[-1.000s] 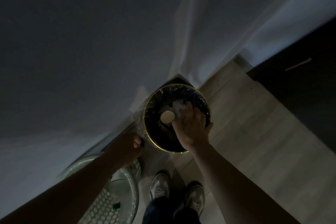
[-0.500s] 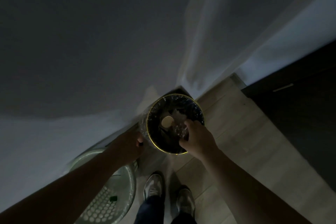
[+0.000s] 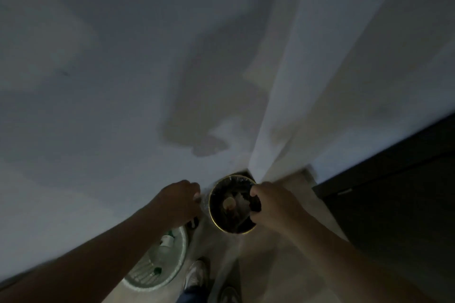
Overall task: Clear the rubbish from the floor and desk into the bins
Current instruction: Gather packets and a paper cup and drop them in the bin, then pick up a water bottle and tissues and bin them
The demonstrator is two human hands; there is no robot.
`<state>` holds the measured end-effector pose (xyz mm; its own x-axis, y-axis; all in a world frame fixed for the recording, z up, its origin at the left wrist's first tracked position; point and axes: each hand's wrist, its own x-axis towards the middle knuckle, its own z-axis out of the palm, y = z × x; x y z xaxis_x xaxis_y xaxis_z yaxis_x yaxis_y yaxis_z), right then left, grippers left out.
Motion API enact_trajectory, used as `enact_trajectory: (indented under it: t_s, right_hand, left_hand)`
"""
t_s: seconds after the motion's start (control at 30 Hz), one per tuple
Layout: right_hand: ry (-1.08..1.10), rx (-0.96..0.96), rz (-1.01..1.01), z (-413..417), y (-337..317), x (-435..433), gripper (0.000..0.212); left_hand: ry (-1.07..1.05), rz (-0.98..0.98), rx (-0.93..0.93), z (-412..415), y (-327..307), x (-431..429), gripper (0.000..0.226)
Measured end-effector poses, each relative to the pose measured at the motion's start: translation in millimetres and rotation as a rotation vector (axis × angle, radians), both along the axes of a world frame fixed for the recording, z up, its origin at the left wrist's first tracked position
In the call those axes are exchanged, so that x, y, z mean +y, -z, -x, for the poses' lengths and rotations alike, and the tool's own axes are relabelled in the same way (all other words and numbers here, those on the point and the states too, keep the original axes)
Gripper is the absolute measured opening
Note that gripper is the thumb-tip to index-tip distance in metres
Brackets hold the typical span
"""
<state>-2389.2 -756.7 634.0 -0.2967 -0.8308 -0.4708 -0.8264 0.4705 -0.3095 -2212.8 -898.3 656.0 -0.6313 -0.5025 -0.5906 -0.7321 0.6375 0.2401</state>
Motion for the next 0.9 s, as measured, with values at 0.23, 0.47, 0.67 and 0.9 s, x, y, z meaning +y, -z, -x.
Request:
enact_trajectory:
  t_s: [0.23,0.47,0.67,0.9]
  right_hand:
    - [-0.280,0.021,0.205,-21.1,-172.8,-27.8,0.050]
    - [-0.559,0.081,0.389,-111.6,-302.7,-79.4,0.045]
    - [-0.880,0.063,0.532,-269.7,-376.3,-97.7,0.044]
    - [-1.204,-0.034,0.619,-468.2,-422.9,-46.1,0.047]
  left_hand:
    - [-0.089,0.182,0.126,-69.9,-148.6,4.9,0.039]
    - [-0.324,0.417,0.245,-177.2,-268.5,17.5,0.044]
    - [-0.613,0.618,0.259,-327.0,-338.8,72.4,0.042]
    - [-0.935,0.735,0.168,-499.1,-381.1,196.2,0.037]
